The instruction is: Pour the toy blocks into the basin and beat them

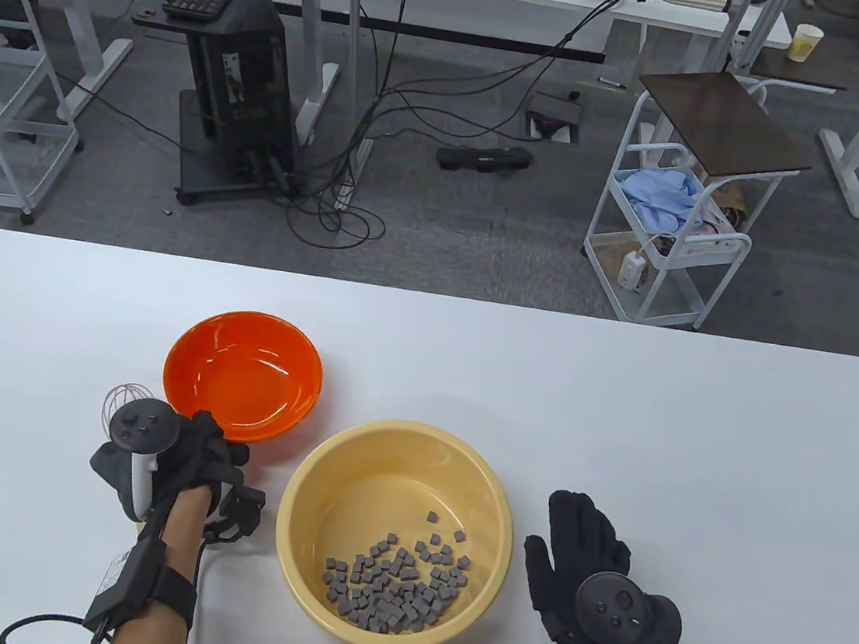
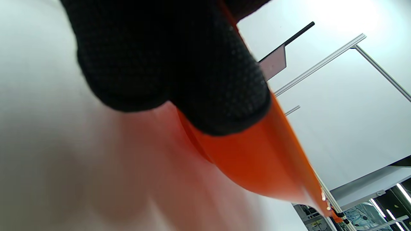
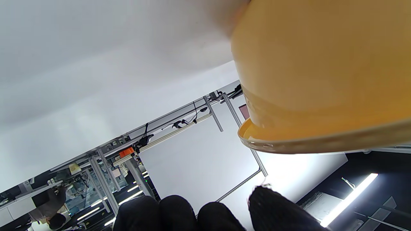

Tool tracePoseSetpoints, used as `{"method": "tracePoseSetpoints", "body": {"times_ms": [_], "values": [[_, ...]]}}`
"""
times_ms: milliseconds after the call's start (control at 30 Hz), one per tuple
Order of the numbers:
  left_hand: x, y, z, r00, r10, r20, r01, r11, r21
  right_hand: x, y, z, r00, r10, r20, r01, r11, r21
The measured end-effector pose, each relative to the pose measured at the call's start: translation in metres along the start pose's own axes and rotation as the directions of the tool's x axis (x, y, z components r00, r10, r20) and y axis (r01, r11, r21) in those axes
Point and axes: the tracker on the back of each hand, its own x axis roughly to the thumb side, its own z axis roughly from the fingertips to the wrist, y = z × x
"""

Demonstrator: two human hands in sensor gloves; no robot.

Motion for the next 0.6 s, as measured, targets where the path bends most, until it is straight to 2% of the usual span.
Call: {"method": "tracePoseSetpoints", "body": {"times_ms": [367,533,600], "values": [[-0.009,0.008,-0.012,0.997,0.05,-0.055,-0.053,0.997,-0.058,-0.002,0.006,0.0,1.0,0.001,0.005,-0.001,1.0,0.026],[-0.008,0.025,0.0,0.999,0.042,-0.009,-0.043,0.997,-0.059,0.0,0.007,0.001,1.0,0.008,0.017,-0.008,0.999,0.032],[-0.001,0.037,0.008,1.0,0.001,0.01,0.0,0.992,-0.128,0.0,0.007,0.001,1.0,0.008,0.019,-0.009,0.999,0.034]]}}
